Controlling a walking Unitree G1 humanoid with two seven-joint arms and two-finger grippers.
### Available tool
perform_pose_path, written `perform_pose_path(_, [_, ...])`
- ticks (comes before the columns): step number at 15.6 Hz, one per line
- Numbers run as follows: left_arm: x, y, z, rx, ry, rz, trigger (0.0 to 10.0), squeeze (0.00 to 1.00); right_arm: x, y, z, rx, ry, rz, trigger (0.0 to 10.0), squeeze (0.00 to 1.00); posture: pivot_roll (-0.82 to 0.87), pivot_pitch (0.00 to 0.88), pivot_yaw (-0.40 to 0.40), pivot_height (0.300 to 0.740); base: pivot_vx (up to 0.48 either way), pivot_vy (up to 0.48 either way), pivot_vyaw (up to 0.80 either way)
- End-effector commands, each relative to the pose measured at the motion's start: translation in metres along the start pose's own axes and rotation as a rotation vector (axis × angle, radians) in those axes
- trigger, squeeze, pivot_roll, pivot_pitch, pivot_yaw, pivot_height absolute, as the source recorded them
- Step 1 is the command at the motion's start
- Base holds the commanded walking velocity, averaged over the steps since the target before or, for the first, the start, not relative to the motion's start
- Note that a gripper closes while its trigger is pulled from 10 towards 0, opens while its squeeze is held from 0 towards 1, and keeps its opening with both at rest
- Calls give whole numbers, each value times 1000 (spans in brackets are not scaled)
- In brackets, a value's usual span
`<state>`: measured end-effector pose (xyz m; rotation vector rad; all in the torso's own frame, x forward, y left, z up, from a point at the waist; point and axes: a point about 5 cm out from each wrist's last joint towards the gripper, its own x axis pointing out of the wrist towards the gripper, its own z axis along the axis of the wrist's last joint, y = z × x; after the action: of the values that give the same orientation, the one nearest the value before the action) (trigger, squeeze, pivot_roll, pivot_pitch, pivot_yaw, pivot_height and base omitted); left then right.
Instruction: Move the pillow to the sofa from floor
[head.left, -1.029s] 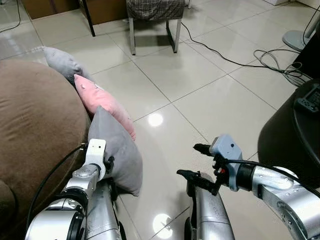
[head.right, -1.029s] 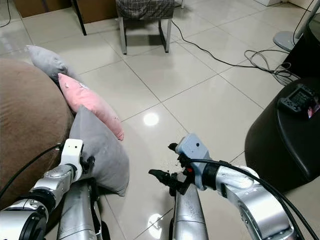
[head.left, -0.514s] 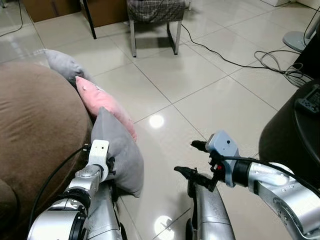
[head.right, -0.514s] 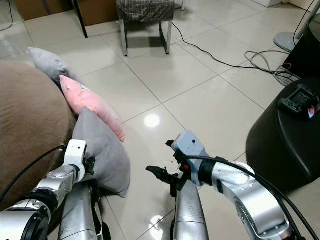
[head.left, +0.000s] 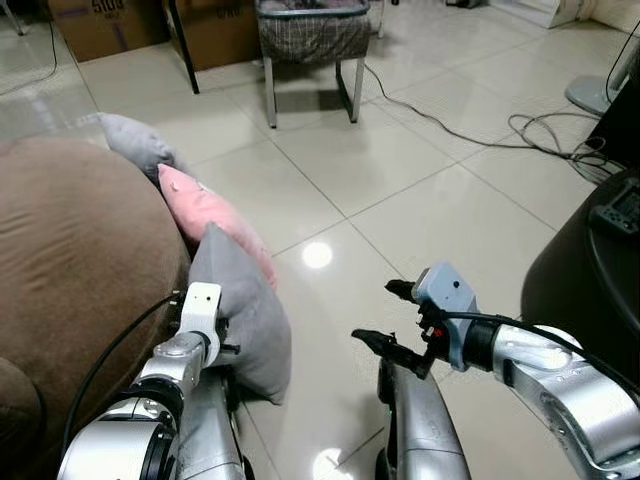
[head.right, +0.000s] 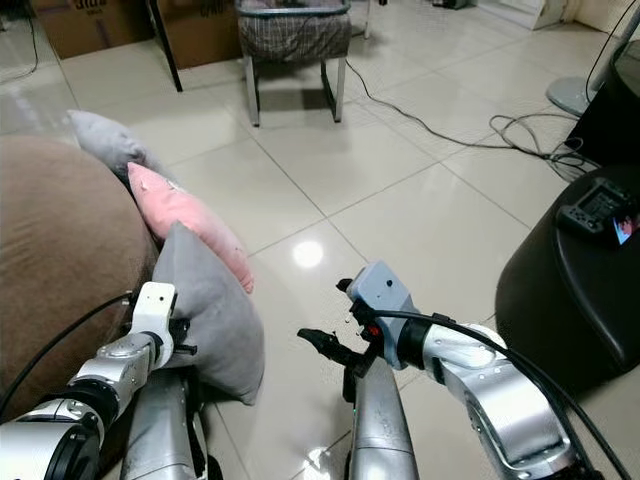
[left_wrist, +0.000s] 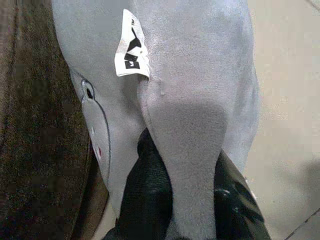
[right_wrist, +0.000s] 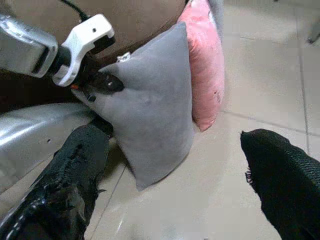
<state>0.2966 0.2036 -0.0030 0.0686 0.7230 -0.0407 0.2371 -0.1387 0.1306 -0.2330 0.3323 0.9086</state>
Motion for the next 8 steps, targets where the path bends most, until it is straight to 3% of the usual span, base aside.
perform_pose_path(1, [1,-5,6,-45,-19,-24,0,0,2,0,-6,0,7,-22,10000,0,-189,0,45,512,0,0,0])
perform_pose_path(5, [1,-16,34,-155,-170,-140,0,0,5,-6,-6,62,-68,-162,10000,0,-165,0,67,512,0,0,0])
perform_pose_path(6, [-2,-18,48,-207,-242,-191,0,0,3,-8,-3,86,-110,-224,10000,0,-158,0,69,512,0,0,0])
perform_pose_path(7, [-11,-18,74,-237,-379,-242,0,0,-2,-13,2,112,-158,-337,10000,0,-140,0,63,512,0,0,0])
perform_pose_path(8, [-14,-17,81,-245,-416,-248,0,0,-4,-14,3,112,-165,-369,10000,0,-140,0,63,512,0,0,0])
